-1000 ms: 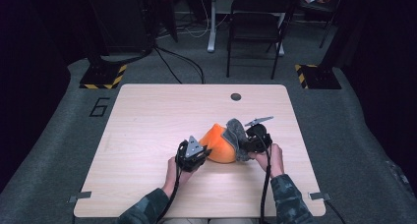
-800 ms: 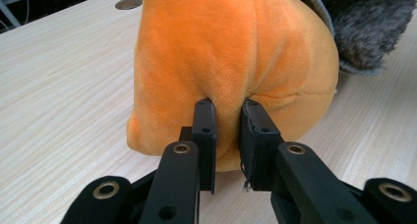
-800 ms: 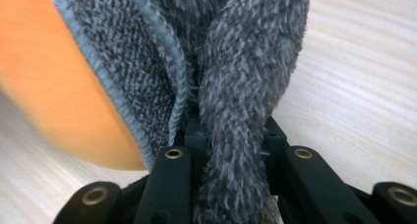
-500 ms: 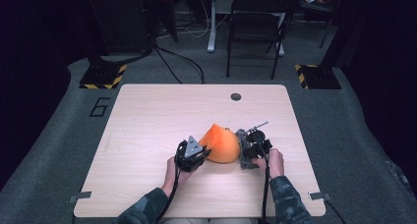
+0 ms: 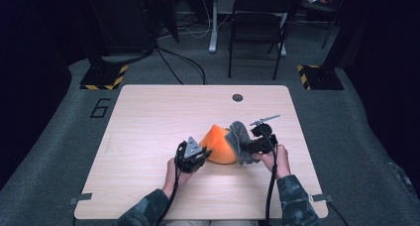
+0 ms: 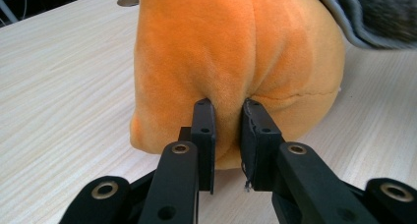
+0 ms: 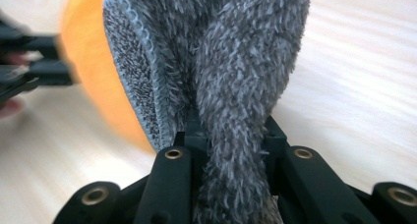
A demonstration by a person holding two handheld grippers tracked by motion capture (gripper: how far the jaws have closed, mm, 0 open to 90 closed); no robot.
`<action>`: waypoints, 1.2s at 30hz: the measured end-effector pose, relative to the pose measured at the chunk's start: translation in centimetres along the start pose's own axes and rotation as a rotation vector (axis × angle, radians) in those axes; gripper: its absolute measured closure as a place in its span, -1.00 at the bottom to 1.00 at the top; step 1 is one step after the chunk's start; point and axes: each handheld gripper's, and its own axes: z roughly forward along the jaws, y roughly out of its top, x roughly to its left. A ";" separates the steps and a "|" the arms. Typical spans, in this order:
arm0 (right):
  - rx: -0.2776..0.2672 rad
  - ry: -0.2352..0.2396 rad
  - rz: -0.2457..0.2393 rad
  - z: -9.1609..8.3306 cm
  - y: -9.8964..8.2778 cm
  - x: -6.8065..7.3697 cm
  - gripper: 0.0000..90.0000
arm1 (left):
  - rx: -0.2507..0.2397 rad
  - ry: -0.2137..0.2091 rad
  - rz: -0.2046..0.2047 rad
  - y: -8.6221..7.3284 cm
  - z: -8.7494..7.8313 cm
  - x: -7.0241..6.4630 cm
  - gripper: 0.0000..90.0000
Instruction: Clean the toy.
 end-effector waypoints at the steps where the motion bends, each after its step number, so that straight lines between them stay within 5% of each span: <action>1: -0.004 -0.030 -0.017 0.4 0.0 0.4 0.64 | -0.001 0.002 -0.002 0.0 0.0 0.1 0.69; 5: -0.053 -0.061 -0.048 1.1 0.4 1.0 0.64 | 0.018 0.014 0.018 0.1 -0.4 0.3 0.48; 8: -0.068 -0.091 -0.085 1.2 0.8 1.5 0.64 | 0.036 0.050 0.064 0.3 -0.7 0.2 0.15; 11: -0.079 -0.113 -0.117 1.4 1.3 2.1 0.64 | 0.070 0.087 0.124 0.4 -0.5 -0.2 0.01; 14: -0.097 -0.131 -0.137 1.6 1.6 2.6 0.64 | 0.087 0.110 0.156 0.3 0.0 -0.5 0.00; 16: -0.106 -0.139 -0.142 1.8 1.8 2.9 0.64 | 0.088 0.123 0.184 0.1 0.2 -0.5 0.18; 19: -0.106 -0.135 -0.144 1.8 1.9 3.2 0.64 | 0.076 0.130 0.162 -0.4 0.3 -0.2 0.55; 22: -0.106 -0.128 -0.125 1.6 2.1 3.3 0.64 | 0.063 0.113 0.113 -0.6 0.2 0.3 0.69; 27: -0.154 -0.123 -0.150 0.3 2.7 4.6 0.64 | 0.052 0.089 0.052 -0.8 0.2 0.9 0.71; 32: -0.185 -0.107 -0.229 -0.1 3.2 7.6 0.64 | 0.049 0.090 0.064 -0.9 0.2 0.7 0.71; 36: -0.158 -0.138 -0.261 1.1 3.4 8.6 0.63 | 0.047 0.095 0.068 -0.9 0.2 0.6 0.71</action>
